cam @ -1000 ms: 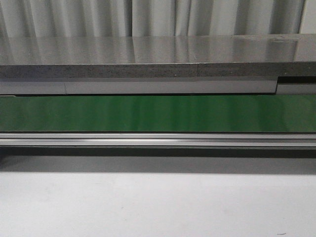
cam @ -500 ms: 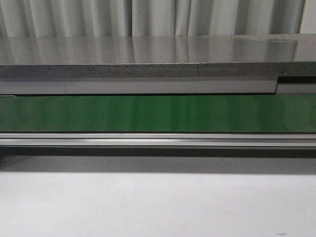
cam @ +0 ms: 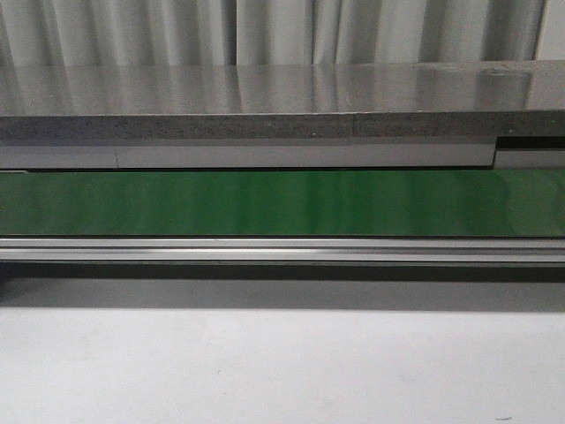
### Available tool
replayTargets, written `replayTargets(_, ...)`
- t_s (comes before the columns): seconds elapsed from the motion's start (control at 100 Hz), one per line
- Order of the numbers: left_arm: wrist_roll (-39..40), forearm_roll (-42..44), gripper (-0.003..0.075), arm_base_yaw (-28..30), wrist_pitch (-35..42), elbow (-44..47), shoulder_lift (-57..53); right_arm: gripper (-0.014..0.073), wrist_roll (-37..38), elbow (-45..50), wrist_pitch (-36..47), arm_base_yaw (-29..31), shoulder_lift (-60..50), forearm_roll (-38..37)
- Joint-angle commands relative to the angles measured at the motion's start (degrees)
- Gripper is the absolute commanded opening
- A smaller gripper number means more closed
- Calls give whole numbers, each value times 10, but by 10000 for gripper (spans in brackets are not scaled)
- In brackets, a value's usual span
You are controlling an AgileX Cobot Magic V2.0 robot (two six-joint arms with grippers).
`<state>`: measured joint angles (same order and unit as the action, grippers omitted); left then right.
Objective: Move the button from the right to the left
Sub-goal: 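Lower the right gripper around the yellow-capped button and close it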
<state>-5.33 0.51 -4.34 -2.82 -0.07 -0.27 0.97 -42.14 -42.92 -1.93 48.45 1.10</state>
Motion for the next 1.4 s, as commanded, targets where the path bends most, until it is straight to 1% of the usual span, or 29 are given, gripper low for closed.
replayTargets(0.0,4,-5,5,-6,49,23,-21,108,-1,-19,25,-1,-1,1)
replayTargets(0.02,4,-5,5,-6,49,23,-21,139,-1,-19,25,-1,-1,1)
replayTargets(0.07,4,-5,5,-6,49,23,-21,274,-1,-19,24,-1,-1,1)
replayTargets(0.09,4,-5,5,-6,49,23,-21,309,-1,-19,24,-1,-1,1)
replayTargets(0.14,4,-5,5,-6,49,23,-21,437,-1,-19,24,-1,-1,1)
replayTargets(0.21,4,-5,5,-6,49,23,-21,548,-1,-19,24,-1,-1,1)
replayTargets(0.26,4,-5,5,-6,49,23,-21,586,-1,-19,24,-1,-1,1)
replayTargets(0.49,4,-5,5,-6,49,23,-21,591,10,-28,10,3,5,6)
replayTargets(0.59,4,-5,5,-6,49,23,-21,591,10,-55,-9,24,22,1)
replayTargets(0.67,4,-5,5,-6,49,23,-21,591,8,-79,-10,51,42,-19)
replayTargets(0.74,4,-5,5,-6,49,23,-21,591,-6,-98,-8,76,60,-32)
replayTargets(0.89,4,-5,5,-6,49,23,-21,591,-59,-127,2,124,100,-32)
replayTargets(1.16,4,-5,5,-6,49,23,-21,591,-102,-155,50,186,207,-31)
replayTargets(1.39,4,-5,5,-6,49,23,-21,591,-145,-207,73,243,310,-24)
